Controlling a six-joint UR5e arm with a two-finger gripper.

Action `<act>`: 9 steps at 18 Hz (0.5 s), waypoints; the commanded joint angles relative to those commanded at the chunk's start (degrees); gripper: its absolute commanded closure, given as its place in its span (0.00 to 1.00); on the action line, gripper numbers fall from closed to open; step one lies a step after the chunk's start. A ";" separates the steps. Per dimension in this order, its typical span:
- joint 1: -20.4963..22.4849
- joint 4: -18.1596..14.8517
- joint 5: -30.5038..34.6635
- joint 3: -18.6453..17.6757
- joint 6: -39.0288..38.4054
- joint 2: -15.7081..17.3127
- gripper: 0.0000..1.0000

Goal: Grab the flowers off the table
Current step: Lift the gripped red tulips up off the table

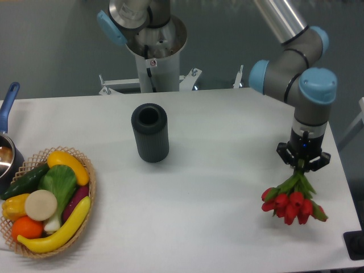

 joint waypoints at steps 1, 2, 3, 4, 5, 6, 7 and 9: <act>0.09 -1.66 1.49 0.70 0.00 0.35 1.00; 0.18 -3.77 2.98 1.58 0.09 0.79 0.97; 0.18 -6.31 3.52 3.15 -0.09 0.88 0.96; 0.18 -7.38 3.52 3.95 -0.09 0.88 0.97; 0.09 -8.35 3.61 4.57 0.00 0.79 0.97; 0.09 -8.79 3.61 4.75 0.00 0.88 0.97; 0.09 -8.97 3.61 4.92 0.00 0.97 0.97; 0.09 -10.63 3.87 5.28 0.52 1.41 0.96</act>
